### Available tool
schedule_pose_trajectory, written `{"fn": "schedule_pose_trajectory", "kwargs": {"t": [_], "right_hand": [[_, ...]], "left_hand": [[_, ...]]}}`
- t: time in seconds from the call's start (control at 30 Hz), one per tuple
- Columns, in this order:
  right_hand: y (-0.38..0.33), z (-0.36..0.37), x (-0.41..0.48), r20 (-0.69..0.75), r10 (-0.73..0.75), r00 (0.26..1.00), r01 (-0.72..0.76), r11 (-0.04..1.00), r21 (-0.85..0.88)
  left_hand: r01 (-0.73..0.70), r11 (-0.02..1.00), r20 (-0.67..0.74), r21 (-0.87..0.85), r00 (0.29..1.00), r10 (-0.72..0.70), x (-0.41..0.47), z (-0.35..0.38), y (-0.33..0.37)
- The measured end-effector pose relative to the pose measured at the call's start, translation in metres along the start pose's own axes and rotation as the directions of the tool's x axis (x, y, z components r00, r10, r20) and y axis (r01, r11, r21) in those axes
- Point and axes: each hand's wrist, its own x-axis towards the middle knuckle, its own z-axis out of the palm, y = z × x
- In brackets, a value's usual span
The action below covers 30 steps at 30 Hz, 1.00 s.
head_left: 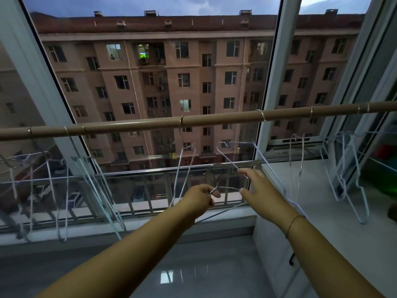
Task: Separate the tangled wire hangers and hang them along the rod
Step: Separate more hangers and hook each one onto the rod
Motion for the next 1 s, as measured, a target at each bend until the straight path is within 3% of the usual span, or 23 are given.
{"fn": "schedule_pose_trajectory", "kwargs": {"t": [0.17,0.3,0.37,0.43,0.53,0.63,0.7,0.8,1.0], "right_hand": [[-0.002,-0.001,-0.009,0.146,-0.007,0.989,0.032,0.985,-0.168],[-0.006,-0.006,-0.024,0.212,0.0,0.977,0.008,0.999,-0.04],[-0.01,-0.01,-0.032,0.179,0.005,0.984,-0.012,0.999,0.039],[-0.015,-0.013,-0.041,0.093,0.006,0.996,-0.016,0.995,0.1],[-0.025,-0.019,-0.053,-0.036,0.009,0.999,-0.002,0.98,0.198],[-0.037,-0.024,-0.062,-0.113,0.022,0.993,0.013,0.953,0.302],[-0.047,-0.027,-0.065,-0.147,0.01,0.989,0.039,0.946,0.323],[-0.063,-0.03,-0.059,-0.171,-0.008,0.985,0.066,0.938,0.34],[-0.094,-0.03,-0.027,-0.106,0.059,0.993,-0.008,0.905,0.425]], "left_hand": [[-0.077,0.991,0.01,0.112,0.997,0.076,-0.011,-0.003,-0.005],[-0.125,0.982,-0.033,0.145,0.991,0.131,-0.015,0.0,-0.002],[-0.168,0.973,-0.08,0.158,0.98,0.182,-0.017,0.004,0.002],[-0.211,0.964,-0.217,0.16,0.946,0.243,-0.02,0.009,0.005],[-0.3,0.954,-0.322,0.0,0.903,0.284,-0.031,0.014,0.012],[-0.347,0.914,-0.161,-0.21,0.934,0.318,-0.049,0.018,0.027],[-0.377,0.895,-0.086,-0.24,0.926,0.368,-0.056,0.02,0.038],[-0.427,0.852,-0.085,-0.303,0.902,0.423,-0.056,0.018,0.055],[-0.383,0.86,-0.159,-0.338,0.923,0.349,-0.043,-0.006,0.079]]}}
